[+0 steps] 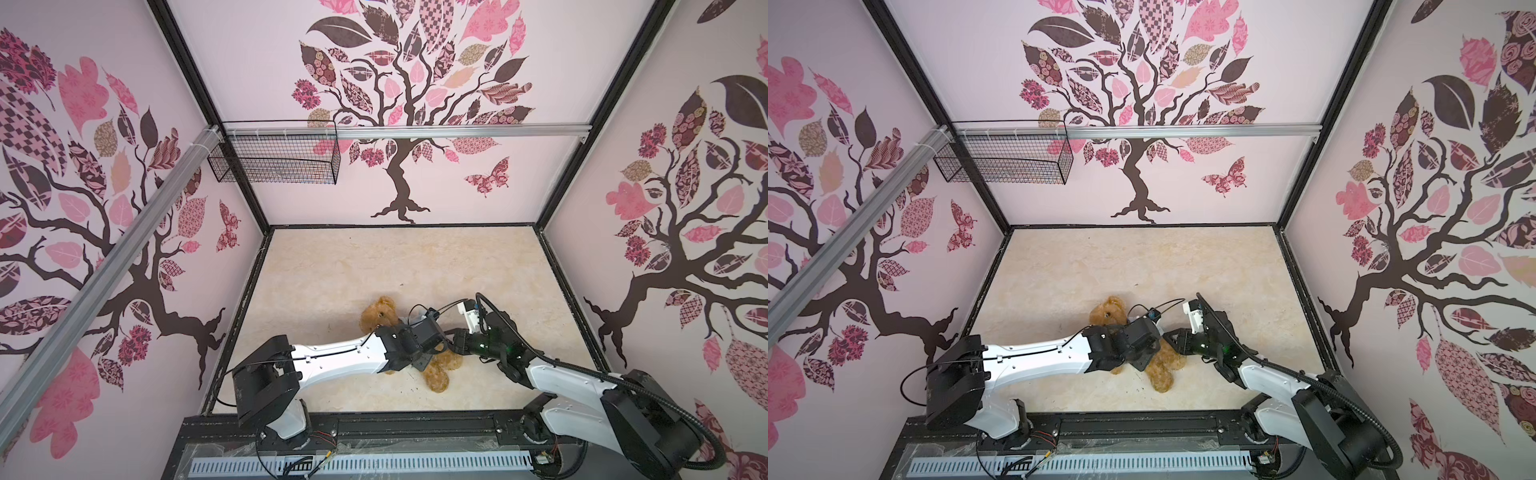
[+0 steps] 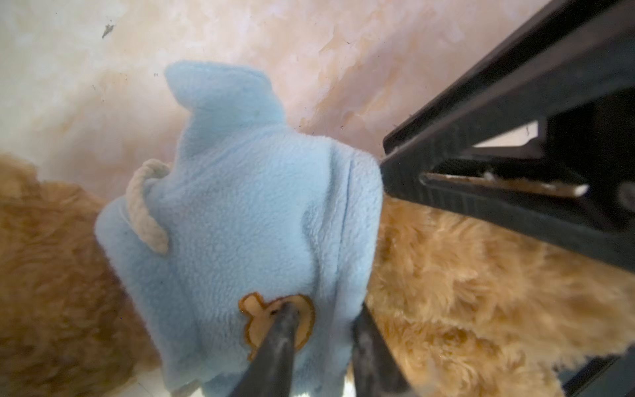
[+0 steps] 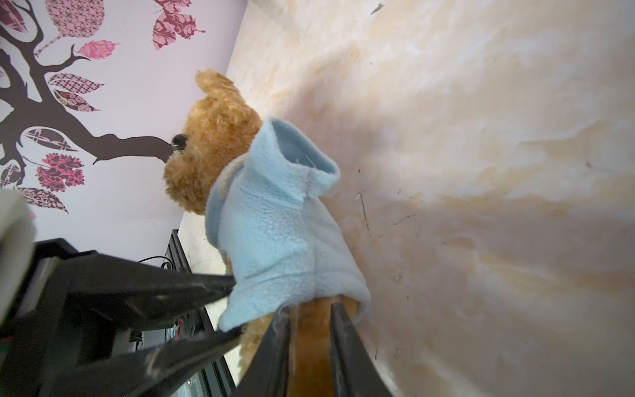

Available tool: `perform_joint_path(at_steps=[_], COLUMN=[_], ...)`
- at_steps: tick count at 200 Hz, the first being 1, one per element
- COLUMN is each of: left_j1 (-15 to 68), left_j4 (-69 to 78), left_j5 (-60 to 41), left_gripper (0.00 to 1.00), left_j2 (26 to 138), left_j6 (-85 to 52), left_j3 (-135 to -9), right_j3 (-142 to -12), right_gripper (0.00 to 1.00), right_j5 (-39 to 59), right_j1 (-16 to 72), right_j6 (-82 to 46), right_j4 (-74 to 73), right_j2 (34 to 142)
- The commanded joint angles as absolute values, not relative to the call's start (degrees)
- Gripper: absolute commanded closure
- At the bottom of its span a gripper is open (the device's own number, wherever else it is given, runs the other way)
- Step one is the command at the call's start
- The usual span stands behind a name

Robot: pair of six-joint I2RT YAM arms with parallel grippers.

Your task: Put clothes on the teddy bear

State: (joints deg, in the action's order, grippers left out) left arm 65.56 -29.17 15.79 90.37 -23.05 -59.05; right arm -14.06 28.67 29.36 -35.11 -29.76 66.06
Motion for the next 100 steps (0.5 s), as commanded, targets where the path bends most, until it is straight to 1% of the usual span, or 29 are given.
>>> perform_joint_path(at_steps=[1, 18, 33, 50, 67, 100], left_j1=[65.66, 65.31, 64.22, 62.11, 59.67, 57.16], left_j4=[-25.34, -24.02, -24.58, -24.19, -23.07, -23.16], left_j5=[16.60, 14.50, 13.15, 9.22, 5.19, -0.13], left_gripper=[0.88, 1.00, 1.00, 1.00, 1.00, 1.00], left_j2=[87.64, 85.87, 84.61, 82.30, 79.65, 76.34], left_j6=[-21.43, -18.44, -17.01, -16.06, -15.37, -13.20], left_j3=[-56.37, -55.45, -55.21, -54.20, -52.61, -51.15], right_j3=[-12.99, -13.31, -12.85, -11.52, -10.26, -10.08], right_gripper=[0.69, 0.61, 0.52, 0.44, 0.39, 0.34], right_j5=[27.56, 22.94, 17.29, 14.96, 15.23, 16.22], right_j1=[30.42, 34.03, 38.00, 38.65, 38.59, 39.10], right_j6=[-27.21, -19.39, -13.76, -11.38, -9.45, -4.61], right_j4=[-33.83, -33.81, -35.32, -39.19, -43.01, -45.11], right_j2=[63.11, 61.71, 61.17, 61.85, 62.47, 63.46])
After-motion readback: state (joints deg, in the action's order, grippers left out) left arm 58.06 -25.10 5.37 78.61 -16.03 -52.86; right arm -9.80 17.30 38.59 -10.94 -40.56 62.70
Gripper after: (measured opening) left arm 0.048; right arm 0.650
